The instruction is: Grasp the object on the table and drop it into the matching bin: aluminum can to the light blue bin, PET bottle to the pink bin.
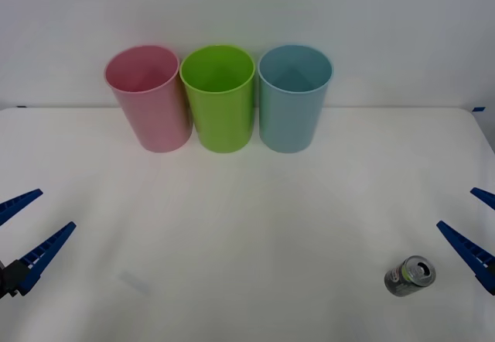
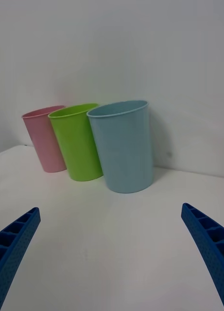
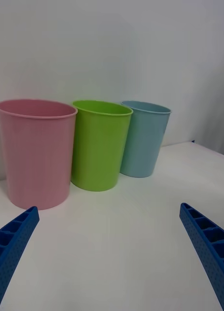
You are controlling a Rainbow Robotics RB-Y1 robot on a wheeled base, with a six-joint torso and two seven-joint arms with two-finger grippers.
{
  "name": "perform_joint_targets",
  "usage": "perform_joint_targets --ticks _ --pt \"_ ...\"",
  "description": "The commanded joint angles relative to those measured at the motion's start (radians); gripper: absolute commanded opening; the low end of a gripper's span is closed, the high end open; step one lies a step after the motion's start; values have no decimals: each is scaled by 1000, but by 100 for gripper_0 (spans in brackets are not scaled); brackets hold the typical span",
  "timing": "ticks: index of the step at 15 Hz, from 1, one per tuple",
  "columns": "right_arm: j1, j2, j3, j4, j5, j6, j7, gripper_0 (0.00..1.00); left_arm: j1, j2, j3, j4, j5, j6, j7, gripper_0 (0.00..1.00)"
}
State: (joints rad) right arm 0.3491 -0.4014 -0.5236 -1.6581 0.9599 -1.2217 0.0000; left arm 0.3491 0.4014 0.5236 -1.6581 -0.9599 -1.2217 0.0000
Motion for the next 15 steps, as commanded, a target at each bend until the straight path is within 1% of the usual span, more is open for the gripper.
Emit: perform_joint_targets --ticks 1,2,3,9,15 --pt "0 0 0 0 0 0 0 100 0 0 0 0 0 0 0 100" --pt "8 4 -1 4 20 1 0 100 0 0 0 0 0 0 0 100" --pt "14 -8 2 -8 20 7 -5 100 0 0 0 0 0 0 0 100" --pt "80 -79 16 -25 -6 10 5 100 0 0 0 0 0 0 0 100" --pt "119 -96 33 -23 -6 -4 31 100 0 0 0 0 0 0 0 100"
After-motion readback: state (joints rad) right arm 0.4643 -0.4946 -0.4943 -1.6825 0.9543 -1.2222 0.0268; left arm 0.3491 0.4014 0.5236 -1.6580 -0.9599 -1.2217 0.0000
